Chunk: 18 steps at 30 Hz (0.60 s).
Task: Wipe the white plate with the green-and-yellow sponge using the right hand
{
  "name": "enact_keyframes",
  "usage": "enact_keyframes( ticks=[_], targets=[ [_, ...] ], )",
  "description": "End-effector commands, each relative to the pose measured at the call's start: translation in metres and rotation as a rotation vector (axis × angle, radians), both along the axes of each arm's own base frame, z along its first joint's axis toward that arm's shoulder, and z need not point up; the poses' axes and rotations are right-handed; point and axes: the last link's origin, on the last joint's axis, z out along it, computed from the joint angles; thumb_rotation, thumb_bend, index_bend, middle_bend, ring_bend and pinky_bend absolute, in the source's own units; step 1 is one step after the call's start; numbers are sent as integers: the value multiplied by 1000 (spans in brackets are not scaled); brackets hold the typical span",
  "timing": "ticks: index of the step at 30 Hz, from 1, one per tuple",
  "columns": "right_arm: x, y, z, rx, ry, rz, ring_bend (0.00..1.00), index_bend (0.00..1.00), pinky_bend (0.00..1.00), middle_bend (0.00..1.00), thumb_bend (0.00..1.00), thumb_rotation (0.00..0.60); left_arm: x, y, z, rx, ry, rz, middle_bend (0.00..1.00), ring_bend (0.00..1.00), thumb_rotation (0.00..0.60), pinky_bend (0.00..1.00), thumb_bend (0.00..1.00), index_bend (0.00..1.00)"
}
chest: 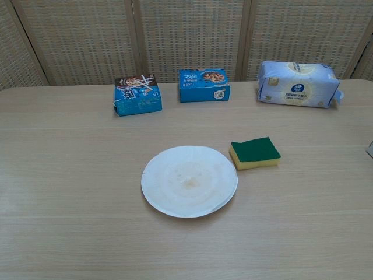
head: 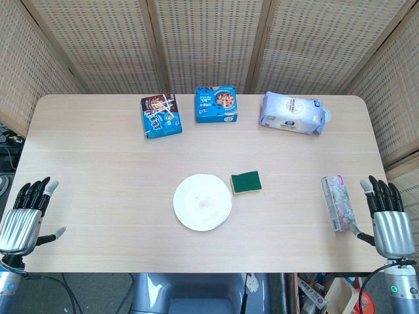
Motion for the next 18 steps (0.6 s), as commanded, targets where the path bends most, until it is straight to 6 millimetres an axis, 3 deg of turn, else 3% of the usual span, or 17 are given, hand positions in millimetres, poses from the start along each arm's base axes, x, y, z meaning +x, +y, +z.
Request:
enact_keyframes(
  ticks=[1, 8, 11, 14, 18],
  targets=[
    [0, 0, -1, 3, -9, 5, 0, 0, 0, 0, 0, 600, 0, 0, 0, -3, -1, 3, 0, 0, 600, 0, 0, 0],
    [17, -26, -14, 111, -40, 81, 0, 0, 0, 0, 0, 600, -2, 3, -3, -23, 2, 21, 0, 0, 600, 0, 0, 0],
    [36, -53, -25, 205, 23, 125, 0, 0, 0, 0, 0, 600, -2, 6, -3, -33, -1, 30, 0, 0, 600, 0, 0, 0],
    [75, -93, -49, 386, -18, 154, 0, 0, 0, 0, 0, 600, 0, 9, -3, -34, 1, 25, 0, 0, 600, 0, 0, 0],
    [101, -132, -72, 493, 13, 142, 0, 0, 0, 0, 1, 600, 1, 9, -4, -41, -4, 24, 0, 0, 600, 0, 0, 0]
  ],
)
